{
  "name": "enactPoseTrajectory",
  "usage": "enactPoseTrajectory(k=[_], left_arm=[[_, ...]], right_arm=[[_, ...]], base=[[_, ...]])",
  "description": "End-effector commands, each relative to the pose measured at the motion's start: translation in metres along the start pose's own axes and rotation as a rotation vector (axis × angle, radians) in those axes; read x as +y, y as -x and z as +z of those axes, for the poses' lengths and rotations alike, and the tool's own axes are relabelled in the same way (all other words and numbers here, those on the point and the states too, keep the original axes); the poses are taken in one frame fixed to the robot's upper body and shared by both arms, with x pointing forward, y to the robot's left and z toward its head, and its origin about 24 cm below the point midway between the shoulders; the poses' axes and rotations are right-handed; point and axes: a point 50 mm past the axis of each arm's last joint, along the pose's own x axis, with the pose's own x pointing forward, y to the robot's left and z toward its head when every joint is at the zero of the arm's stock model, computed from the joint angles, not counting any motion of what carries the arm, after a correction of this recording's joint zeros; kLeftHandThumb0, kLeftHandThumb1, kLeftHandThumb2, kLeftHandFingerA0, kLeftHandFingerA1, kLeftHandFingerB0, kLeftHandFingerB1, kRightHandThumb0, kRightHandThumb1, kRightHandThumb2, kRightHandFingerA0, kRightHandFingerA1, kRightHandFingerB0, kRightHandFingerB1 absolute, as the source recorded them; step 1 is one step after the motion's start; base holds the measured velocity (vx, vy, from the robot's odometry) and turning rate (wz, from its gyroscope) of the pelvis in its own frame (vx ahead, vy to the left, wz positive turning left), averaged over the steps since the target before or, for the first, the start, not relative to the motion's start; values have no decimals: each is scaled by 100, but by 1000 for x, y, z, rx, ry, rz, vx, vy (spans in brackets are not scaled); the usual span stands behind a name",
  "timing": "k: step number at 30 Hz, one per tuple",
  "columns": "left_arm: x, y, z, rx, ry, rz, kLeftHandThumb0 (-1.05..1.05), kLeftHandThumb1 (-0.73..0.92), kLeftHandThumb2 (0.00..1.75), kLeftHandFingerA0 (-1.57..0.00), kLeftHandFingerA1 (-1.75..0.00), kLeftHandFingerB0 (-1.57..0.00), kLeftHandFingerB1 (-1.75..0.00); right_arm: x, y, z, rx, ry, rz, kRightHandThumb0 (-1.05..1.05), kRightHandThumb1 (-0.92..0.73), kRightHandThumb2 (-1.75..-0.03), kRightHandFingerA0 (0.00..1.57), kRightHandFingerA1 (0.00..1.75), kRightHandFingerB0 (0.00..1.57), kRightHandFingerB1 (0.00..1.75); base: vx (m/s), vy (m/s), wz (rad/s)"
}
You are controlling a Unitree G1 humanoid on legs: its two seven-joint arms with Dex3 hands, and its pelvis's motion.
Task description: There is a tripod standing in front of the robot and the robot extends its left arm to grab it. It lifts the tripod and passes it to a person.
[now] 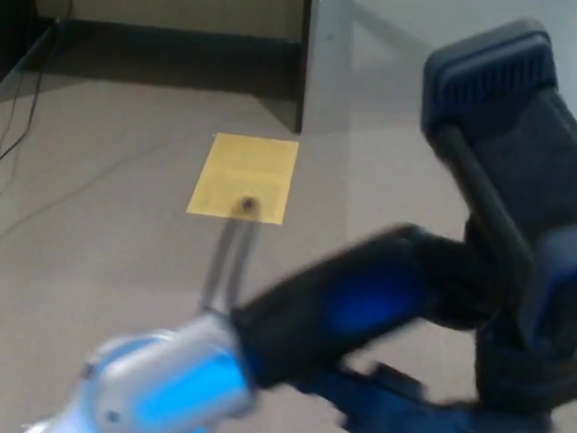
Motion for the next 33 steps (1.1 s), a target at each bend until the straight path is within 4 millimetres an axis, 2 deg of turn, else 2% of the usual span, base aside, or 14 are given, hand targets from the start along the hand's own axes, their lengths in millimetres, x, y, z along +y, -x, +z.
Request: enactPoseTrajectory(k=[1, 2, 3, 7, 17, 18, 19, 20, 22, 24, 25, 27, 30, 33], left_arm=[[16, 18, -7, 24, 33, 9, -73, 35, 68, 0, 0, 0, 0], [17, 20, -8, 30, 36, 13, -73, 35, 69, 0, 0, 0, 0], [18, 23, -9, 39, 35, 13, -73, 44, 54, 0, 0, 0, 0], [16, 29, -10, 66, 23, 21, -83, 44, 56, 0, 0, 0, 0], [23, 51, -22, 128, 44, 57, -83, 42, 56, 0, 0, 0, 0], [24, 57, -26, 135, 46, 78, -73, 47, 81, 0, 0, 0, 0], [25, 59, -27, 136, 47, 86, -73, 47, 81, 0, 0, 0, 0], [28, 69, -34, 159, 63, 116, -72, 36, 71, 0, -4, 0, 0], [31, 88, -47, 222, 91, 178, -74, 49, 81, 0, 0, 0, -1], [30, 100, -55, 269, 106, 224, -73, 47, 80, 0, -1, 0, -2], [32, 115, -66, 309, 93, 273, -75, 38, 75, 0, -7, 0, 0], [33, 147, -94, 407, 153, 409, -75, 44, 54, 0, -4, 0, 0], [27, 183, -121, 563, 160, 514, -82, 39, 65, 0, -2, 0, 0], [17, 217, -144, 673, 214, 561, -71, 43, 56, 0, 0, 0, 0]], right_arm=[[-2, -5, 1, 3, -86, 36, -40, -75, -63, 62, 40, 44, 35], [-1, -4, 1, -5, -78, 42, -39, -75, -62, 60, 40, 43, 34], [0, -3, 0, -8, -84, 50, -42, -77, -63, 58, 39, 41, 34], [5, -5, -5, 18, -118, 57, -38, -74, -62, 66, 41, 43, 35], [0, -3, -1, -28, -89, 49, -38, -73, -62, 60, 41, 44, 35], [0, -3, -1, -25, -86, 48, -39, -73, -61, 62, 41, 44, 35], [-1, -3, -1, -24, -85, 48, -39, -73, -61, 62, 41, 44, 35], [-1, -4, -1, -24, -82, 48, -39, -73, -62, 65, 42, 44, 35], [-1, -3, -1, -26, -82, 47, -39, -73, -62, 67, 43, 44, 35], [-2, -2, -3, -20, -78, 50, -39, -73, -62, 65, 42, 44, 35], [-3, -2, -5, -14, -91, 51, -40, -73, -62, 64, 42, 44, 35], [-4, 0, -8, -6, -108, 47, -40, -73, -61, 66, 43, 44, 35], [-1, 2, -12, 9, -112, 46, -40, -72, -61, 66, 43, 44, 35], [3, 5, -16, 18, -122, 48, -40, -72, -61, 66, 43, 45, 35]], base=[[0, 0, 0], [0, 0, 0], [0, 0, 0], [0, 0, 0], [0, 0, 0], [0, 0, 0], [0, 0, 0], [0, 0, 0], [0, 0, 0], [0, 0, 0], [0, 0, 0], [0, 0, 0], [0, 0, 0], [0, 0, 0]])
